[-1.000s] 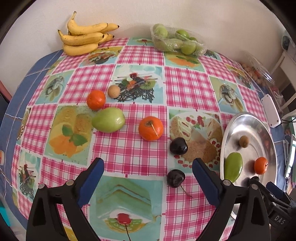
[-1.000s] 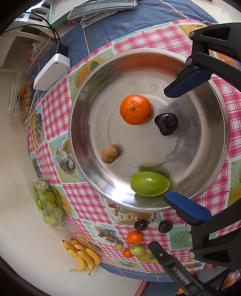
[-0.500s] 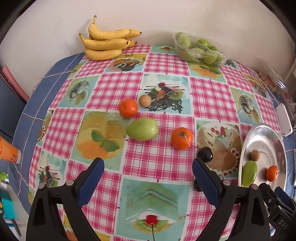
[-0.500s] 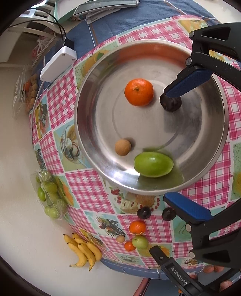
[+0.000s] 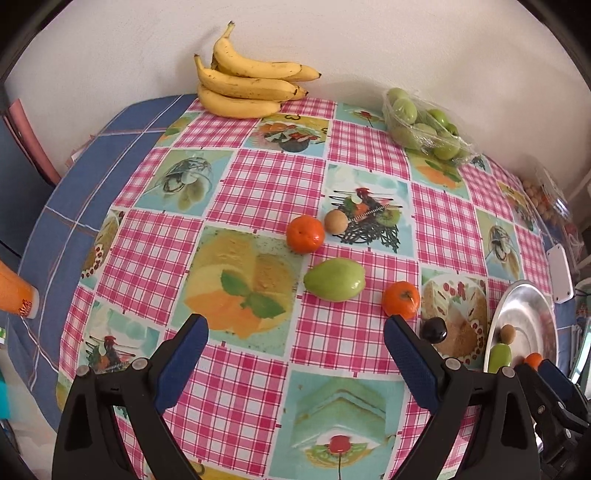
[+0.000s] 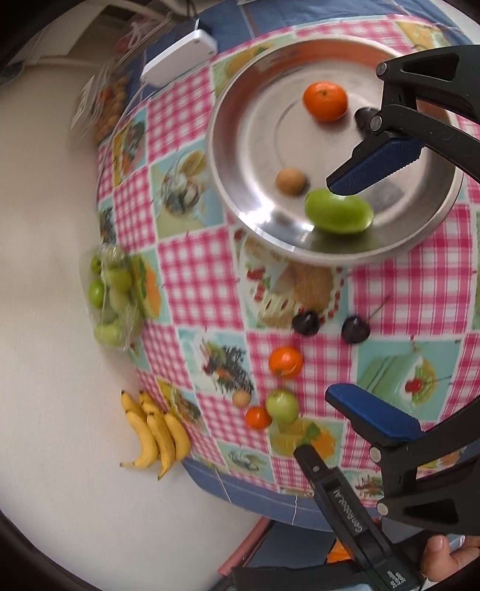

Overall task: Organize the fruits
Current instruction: 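Move the right tool to a dark plum while the left tool approaches the green mango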

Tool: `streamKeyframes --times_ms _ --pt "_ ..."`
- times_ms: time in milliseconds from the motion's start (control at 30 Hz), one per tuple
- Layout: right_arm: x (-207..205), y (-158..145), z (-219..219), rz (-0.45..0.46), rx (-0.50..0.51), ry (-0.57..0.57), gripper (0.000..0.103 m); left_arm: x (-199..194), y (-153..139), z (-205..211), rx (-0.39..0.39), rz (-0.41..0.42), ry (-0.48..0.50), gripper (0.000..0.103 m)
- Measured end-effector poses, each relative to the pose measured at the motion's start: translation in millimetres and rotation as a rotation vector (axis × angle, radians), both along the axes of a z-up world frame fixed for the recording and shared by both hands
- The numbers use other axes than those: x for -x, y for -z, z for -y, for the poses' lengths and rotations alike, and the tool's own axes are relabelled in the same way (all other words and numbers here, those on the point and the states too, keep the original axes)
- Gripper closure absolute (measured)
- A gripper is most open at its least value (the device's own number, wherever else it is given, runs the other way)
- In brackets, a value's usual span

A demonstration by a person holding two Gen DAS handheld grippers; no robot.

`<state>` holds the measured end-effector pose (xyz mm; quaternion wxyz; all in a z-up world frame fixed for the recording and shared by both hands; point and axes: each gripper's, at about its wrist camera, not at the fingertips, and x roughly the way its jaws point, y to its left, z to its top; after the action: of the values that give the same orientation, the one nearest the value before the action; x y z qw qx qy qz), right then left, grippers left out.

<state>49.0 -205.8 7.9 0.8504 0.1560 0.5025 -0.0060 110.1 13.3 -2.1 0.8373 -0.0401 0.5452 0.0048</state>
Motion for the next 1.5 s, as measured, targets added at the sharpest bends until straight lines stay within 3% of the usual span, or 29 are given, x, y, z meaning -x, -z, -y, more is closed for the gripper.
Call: streamKeyframes --times_ms 133,367,500,633,733,1033,1300,1500 --pt "-14 2 -16 -0.004 -0.028 -0.022 0.0 -5 3 -19 0.045 -0.019 -0.029 0.007" --pt "-23 4 -31 0.033 -0.091 -0.04 0.0 -7 5 -32 0.041 -0.014 -0.049 0.007" --pt "-28 10 -37 -0.008 -0.025 -0.048 0.0 -8 7 -36 0.029 -0.015 -0.053 0.007" --pt "-28 16 -38 -0.016 -0.084 -0.084 0.0 -8 12 -40 0.04 -0.032 -0.073 0.007" --pt "-28 23 -44 -0.047 -0.047 -0.102 0.001 -7 18 -38 0.064 -0.054 -0.088 0.007" --pt "-27 46 -52 -0.12 0.009 -0.146 0.025 -7 49 -22 0.142 -0.144 -0.087 0.003" --pt "-28 68 -58 -0.187 0.021 -0.17 0.046 -9 70 -4 0.112 -0.217 -0.044 0.003" --pt "-28 77 -59 -0.212 0.021 -0.174 0.052 -12 79 6 0.1 -0.243 -0.044 0.003"
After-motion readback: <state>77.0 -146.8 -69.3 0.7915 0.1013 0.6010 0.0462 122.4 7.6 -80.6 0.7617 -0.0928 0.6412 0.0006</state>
